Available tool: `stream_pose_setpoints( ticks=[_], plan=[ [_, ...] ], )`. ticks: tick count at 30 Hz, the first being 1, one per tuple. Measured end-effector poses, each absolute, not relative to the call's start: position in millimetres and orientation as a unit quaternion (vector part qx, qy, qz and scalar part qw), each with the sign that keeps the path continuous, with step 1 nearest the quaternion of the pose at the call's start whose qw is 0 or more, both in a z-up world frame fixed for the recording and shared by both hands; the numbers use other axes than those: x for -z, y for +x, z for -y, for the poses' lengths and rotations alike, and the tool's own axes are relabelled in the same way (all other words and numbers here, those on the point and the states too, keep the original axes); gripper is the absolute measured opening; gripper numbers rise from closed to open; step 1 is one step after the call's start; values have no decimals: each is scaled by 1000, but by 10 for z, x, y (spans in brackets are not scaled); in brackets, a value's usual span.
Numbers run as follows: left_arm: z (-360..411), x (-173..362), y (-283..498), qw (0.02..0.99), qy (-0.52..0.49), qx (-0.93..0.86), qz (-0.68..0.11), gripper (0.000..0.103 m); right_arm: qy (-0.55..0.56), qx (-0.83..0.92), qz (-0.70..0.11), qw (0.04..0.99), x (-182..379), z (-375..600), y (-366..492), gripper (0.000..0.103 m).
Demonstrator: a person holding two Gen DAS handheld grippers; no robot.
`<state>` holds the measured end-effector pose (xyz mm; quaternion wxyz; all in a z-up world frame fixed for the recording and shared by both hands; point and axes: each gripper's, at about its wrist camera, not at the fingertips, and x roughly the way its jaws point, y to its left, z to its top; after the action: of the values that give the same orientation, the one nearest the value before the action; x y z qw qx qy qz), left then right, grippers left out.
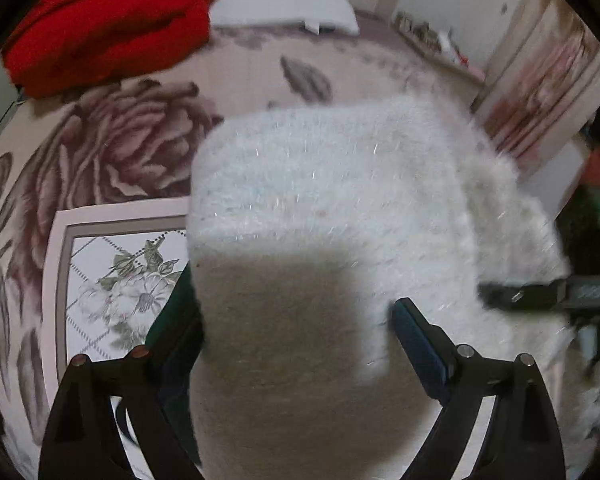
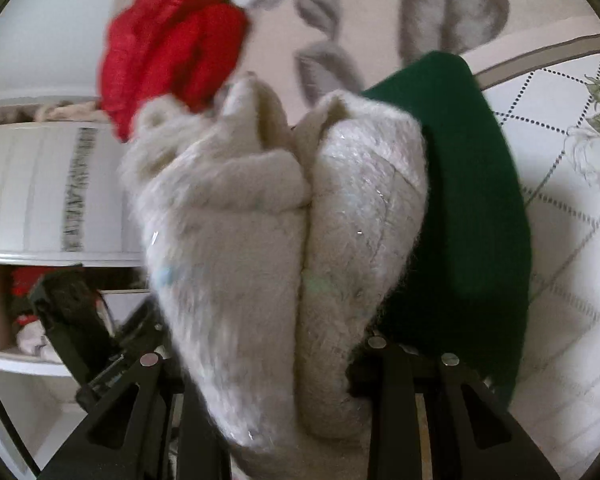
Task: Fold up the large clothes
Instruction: 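Lower the folded cardigan onto the green garment and open both grippers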
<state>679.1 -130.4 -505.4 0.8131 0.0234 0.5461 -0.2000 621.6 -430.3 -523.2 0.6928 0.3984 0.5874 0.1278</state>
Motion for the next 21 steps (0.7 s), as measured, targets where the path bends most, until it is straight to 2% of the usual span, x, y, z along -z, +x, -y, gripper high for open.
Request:
stream_pose_setpoints(
  ticks=[3, 5, 7, 10, 12, 14, 21],
  plan=[
    [1332, 5148, 6833, 812, 35, 202, -547, 93, 362, -106, -605, 701, 5262, 4293, 6325, 45],
    [1266, 5069, 6793, 813, 21, 201, -546, 93, 334, -87, -614, 710, 5213, 4287, 6316, 67],
    [1193, 4942, 6718, 821, 5, 192, -538, 93, 298, -58, -618, 725, 5078, 4262, 6282, 75],
    [1143, 4687, 6453, 853, -3, 162, -495, 93, 194, 11, -616, 764, 4791, 4158, 5945, 97],
    [1124, 4591, 6298, 865, -4, 148, -479, 96, 113, 62, -605, 785, 4579, 4022, 5707, 100],
    [1119, 4474, 6058, 872, 3, 131, -472, 103, 82, 87, -599, 792, 4486, 3980, 5516, 102],
    [1073, 4013, 5496, 876, 7, 104, -470, 103, 14, 158, -547, 822, 3618, 3632, 4780, 103]
  ],
)
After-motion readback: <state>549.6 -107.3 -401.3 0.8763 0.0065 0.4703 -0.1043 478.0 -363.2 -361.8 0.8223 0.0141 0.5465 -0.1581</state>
